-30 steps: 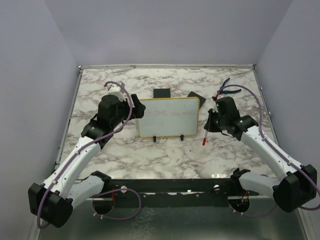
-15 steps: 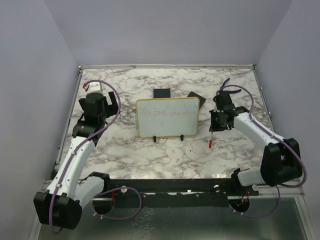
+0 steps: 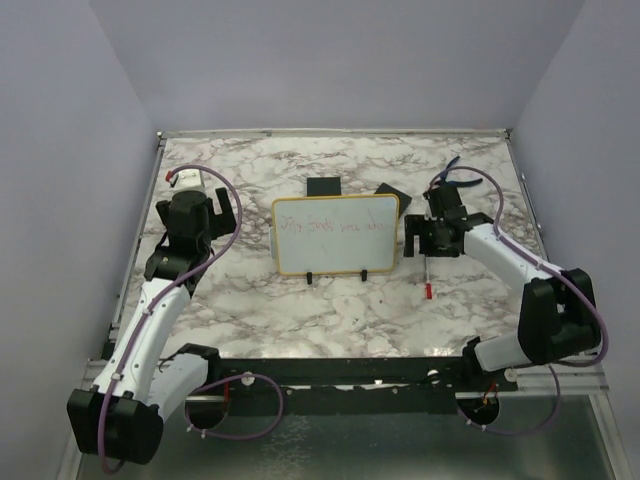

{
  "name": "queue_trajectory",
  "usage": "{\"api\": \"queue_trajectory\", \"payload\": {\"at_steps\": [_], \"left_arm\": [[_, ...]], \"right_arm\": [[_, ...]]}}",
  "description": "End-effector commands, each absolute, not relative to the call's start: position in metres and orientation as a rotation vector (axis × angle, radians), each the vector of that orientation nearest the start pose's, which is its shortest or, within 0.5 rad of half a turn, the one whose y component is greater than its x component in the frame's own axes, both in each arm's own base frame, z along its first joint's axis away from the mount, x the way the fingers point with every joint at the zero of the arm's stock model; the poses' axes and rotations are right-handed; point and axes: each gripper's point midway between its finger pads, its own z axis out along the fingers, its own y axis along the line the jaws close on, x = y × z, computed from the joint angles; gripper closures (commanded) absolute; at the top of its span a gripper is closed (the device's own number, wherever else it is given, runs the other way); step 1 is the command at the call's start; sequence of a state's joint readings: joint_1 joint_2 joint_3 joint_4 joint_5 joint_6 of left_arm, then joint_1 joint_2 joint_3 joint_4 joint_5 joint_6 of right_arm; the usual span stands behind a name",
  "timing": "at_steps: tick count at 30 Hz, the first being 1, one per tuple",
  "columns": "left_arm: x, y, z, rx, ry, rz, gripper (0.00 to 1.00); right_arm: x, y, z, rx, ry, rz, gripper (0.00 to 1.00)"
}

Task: Write a sentence on the whiteboard
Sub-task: Place the whiteboard marker at the center of the board, then reset both arms

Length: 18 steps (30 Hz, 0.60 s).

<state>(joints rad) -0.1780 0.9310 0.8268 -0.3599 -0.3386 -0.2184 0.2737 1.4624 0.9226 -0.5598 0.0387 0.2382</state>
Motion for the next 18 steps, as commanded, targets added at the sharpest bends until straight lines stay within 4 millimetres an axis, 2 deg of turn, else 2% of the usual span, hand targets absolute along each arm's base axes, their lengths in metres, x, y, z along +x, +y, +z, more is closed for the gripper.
{"api": "queue_trajectory", "payload": {"at_steps": [1, 5, 10, 14, 18], "left_arm": [[0.314, -0.001, 0.219, -0.262, 1.966, 0.108, 0.01], [0.314, 0.008, 0.222, -0.315, 1.95, 0.119, 0.01], [0.312, 0.017, 0.233, -0.351, 1.91, 0.148, 0.01], [0.309, 0.021, 0.256, -0.38, 1.831, 0.142, 0.01], [0.303, 0.022, 0.289, -0.371, 1.71, 0.109, 0.01]], "right_arm": [[0.315, 0.086, 0.089, 0.015, 2.494, 0.135, 0.11], [0.327, 0.079, 0.125, 0.074, 2.336, 0.141, 0.06], [0.339, 0.053, 0.171, 0.155, 2.151, 0.081, 0.03], [0.342, 0.031, 0.207, 0.218, 2.001, 0.064, 0.02], [0.332, 0.016, 0.255, 0.258, 1.786, 0.047, 0.02]]}}
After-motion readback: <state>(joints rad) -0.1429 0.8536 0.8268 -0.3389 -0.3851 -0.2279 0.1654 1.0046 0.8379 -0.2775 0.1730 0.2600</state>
